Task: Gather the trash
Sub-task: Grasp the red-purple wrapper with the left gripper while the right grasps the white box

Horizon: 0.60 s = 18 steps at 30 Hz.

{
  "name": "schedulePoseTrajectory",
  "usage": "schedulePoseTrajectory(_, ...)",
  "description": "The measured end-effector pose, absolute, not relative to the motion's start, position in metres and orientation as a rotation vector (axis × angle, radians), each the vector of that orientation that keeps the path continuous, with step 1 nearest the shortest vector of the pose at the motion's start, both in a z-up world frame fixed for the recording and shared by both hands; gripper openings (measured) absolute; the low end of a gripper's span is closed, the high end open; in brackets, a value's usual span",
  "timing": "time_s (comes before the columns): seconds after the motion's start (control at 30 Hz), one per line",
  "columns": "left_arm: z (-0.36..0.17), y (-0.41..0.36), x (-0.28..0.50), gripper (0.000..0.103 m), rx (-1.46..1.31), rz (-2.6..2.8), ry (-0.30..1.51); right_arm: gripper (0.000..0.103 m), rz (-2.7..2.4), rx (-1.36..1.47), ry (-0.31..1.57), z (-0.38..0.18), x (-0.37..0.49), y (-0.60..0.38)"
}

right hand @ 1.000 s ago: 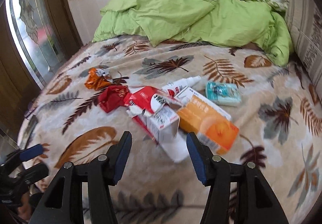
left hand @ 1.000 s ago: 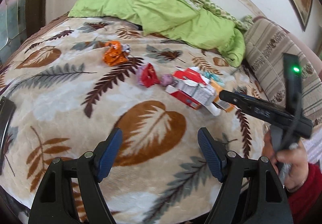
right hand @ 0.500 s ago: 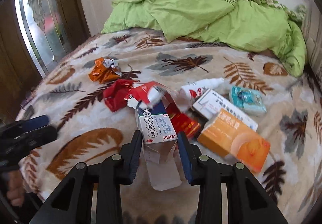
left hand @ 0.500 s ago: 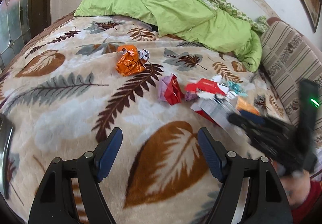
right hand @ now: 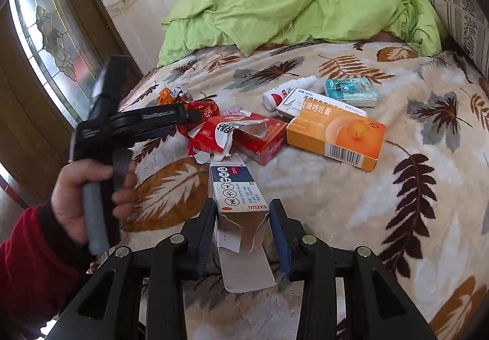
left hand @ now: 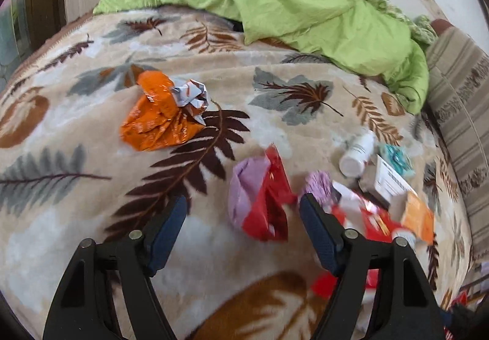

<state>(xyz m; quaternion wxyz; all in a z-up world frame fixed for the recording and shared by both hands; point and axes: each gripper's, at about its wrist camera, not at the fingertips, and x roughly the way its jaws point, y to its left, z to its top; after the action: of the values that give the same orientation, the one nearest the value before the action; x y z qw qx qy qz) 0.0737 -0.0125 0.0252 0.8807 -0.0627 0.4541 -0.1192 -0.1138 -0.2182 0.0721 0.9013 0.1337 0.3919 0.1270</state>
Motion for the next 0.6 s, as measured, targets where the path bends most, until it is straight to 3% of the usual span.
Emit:
schedulePoseTrajectory(0.03,0.022,-0.013,0.076,0.055,-0.130,-0.244,0.957,0.038,0.266,0.281,0.812,0.072,-0.116,-0.219)
schedulePoseTrajectory(0.07,0.018,-0.014,0.079,0.040,-0.130,-0.247,0.976,0.039,0.275,0.290,0.817,0.072,-0.118,-0.220)
schedulePoseTrajectory(0.1,0.016,-0.013,0.078,0.033,-0.140,-0.255,0.984,0.038,0.282,0.298,0.823,0.071,-0.120,-0.221)
schedulePoseTrajectory(0.6,0.042,0.026,-0.061,0.033,-0.183,-0.313,0.906,0.038,0.209,0.260,0.783,0.077,-0.170,-0.228)
